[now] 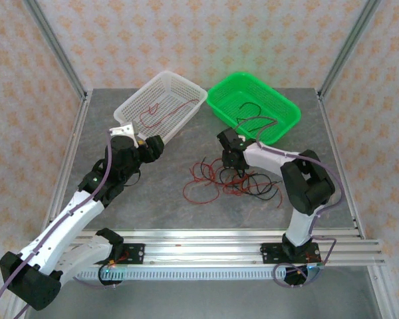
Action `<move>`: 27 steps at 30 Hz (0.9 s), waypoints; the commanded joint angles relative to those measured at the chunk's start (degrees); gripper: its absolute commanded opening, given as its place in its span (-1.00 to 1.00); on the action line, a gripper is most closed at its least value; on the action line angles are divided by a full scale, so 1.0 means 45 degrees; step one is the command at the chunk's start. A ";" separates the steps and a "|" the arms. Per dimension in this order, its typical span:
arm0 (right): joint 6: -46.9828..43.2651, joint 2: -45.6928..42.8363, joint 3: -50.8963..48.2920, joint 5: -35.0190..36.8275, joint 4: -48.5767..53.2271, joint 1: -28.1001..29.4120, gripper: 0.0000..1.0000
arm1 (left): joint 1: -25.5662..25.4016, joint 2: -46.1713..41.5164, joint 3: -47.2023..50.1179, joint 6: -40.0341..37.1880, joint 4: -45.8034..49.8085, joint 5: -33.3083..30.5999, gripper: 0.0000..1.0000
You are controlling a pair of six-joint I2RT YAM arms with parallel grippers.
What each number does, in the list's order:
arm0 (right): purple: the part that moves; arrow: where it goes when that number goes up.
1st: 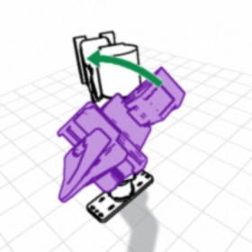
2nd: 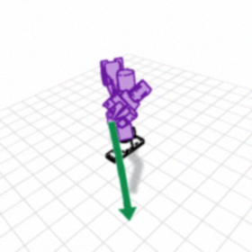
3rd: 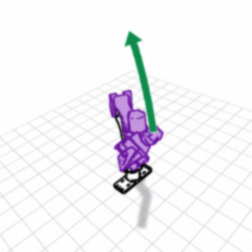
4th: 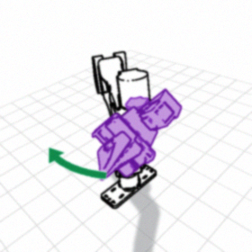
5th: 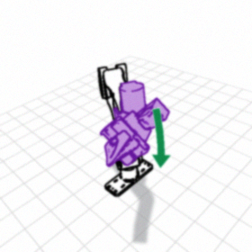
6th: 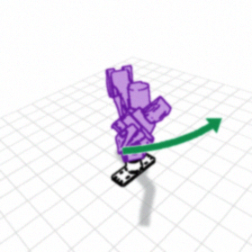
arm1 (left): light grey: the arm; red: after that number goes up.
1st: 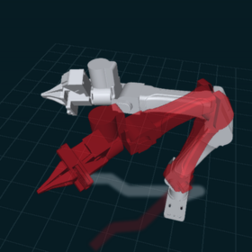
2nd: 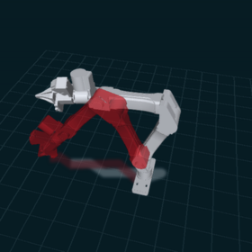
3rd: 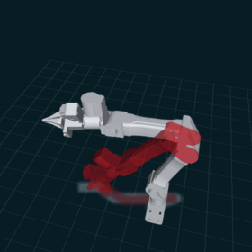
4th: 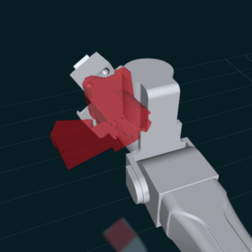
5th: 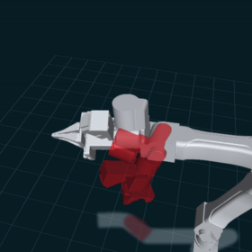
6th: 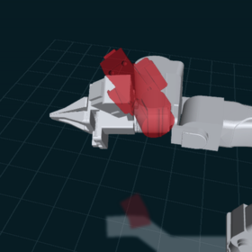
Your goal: Untangle the cables
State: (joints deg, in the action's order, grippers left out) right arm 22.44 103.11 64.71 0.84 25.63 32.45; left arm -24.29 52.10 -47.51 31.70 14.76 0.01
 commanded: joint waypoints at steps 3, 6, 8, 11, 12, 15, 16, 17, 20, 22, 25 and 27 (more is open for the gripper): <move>0.0092 0.0193 -0.0258 0.0125 -0.0160 -0.0018 -0.49 | -0.0050 -0.0210 0.0049 0.0200 0.0157 0.0049 0.46; 0.0095 0.0193 -0.0329 0.0126 -0.0207 -0.0023 -0.57 | -0.0051 -0.0211 0.0052 0.0200 0.0157 0.0056 0.46; 0.0098 0.0160 -0.0318 0.0126 -0.0217 -0.0019 -0.66 | -0.0046 -0.0210 0.0037 0.0217 0.0157 0.0051 0.46; 0.0122 0.0025 -0.0278 0.0131 -0.0141 -0.0007 -0.91 | -0.0041 -0.0221 0.0032 0.0220 0.0157 0.0037 0.46; 0.0142 -0.0101 -0.0242 0.0126 -0.0093 -0.0023 -1.00 | -0.0049 -0.0229 0.0039 0.0220 0.0176 0.0037 0.46; 0.0132 -0.0687 -0.0063 0.0179 0.0135 -0.0018 -1.00 | -0.0051 -0.0259 0.0040 0.0230 0.0196 0.0047 0.46; 0.0131 -0.0911 0.0022 0.0218 0.0262 -0.0010 -1.00 | -0.0046 -0.0268 0.0033 0.0229 0.0210 0.0037 0.46; 0.0113 -0.1194 0.0143 0.0233 0.0398 -0.0005 -1.00 | -0.0046 -0.0268 0.0049 0.0239 0.0217 0.0037 0.46; 0.0006 -0.2158 0.0597 0.0119 0.0760 -0.0003 -1.00 | -0.0051 -0.0317 0.0137 0.0261 0.0179 0.0077 0.46; -0.0109 -0.2799 0.0949 -0.0099 0.0939 -0.0003 -1.00 | -0.0063 -0.0344 0.0237 0.0309 0.0109 0.0114 0.46; -0.0267 -0.3694 0.1573 -0.0403 0.1167 -0.0003 -1.00 | -0.0070 -0.0384 0.0416 0.0343 -0.0014 0.0229 0.46; -0.0356 -0.4207 0.2070 -0.0581 0.1304 -0.0003 -1.00 | -0.0080 -0.0404 0.0552 0.0338 -0.0106 0.0305 0.45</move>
State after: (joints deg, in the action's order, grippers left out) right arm 22.02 88.14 70.48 -1.10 29.32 32.47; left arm -24.29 51.11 -46.30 32.16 14.70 0.21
